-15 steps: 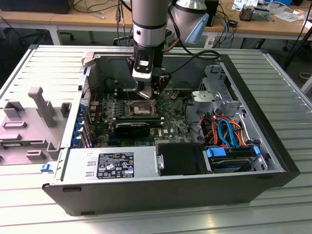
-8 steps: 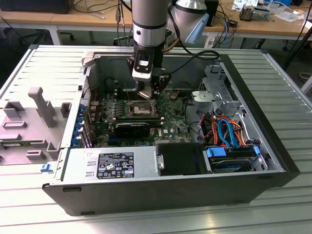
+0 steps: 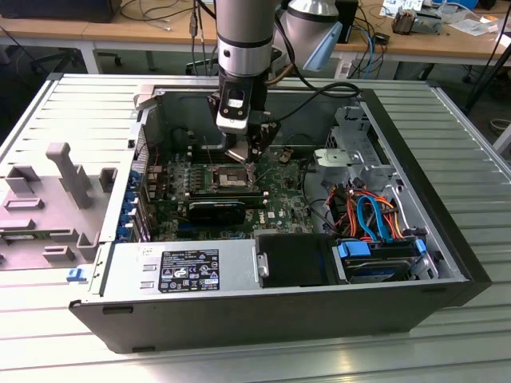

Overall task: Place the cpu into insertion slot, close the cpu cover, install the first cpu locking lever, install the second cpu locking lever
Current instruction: 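Place the cpu into insertion slot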

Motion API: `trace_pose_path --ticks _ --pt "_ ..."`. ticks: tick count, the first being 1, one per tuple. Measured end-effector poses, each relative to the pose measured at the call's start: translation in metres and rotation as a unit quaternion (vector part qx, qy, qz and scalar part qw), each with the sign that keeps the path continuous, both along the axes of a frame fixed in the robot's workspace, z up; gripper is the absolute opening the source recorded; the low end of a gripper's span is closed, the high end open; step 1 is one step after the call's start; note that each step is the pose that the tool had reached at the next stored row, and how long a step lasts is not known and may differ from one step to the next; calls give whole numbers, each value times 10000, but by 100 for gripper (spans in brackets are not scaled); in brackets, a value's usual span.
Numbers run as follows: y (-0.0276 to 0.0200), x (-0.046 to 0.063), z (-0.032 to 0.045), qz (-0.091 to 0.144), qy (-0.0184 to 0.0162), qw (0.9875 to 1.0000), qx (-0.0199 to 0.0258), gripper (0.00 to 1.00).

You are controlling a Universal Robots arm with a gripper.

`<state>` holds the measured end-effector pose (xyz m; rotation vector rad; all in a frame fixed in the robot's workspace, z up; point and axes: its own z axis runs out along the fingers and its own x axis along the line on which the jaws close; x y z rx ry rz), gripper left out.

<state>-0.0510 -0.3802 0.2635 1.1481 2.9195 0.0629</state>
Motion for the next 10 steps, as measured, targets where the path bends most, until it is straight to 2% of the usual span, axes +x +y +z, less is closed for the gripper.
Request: trace_pose_path --ticks 10 --pt "0 0 0 -28 0 10000 0 54"
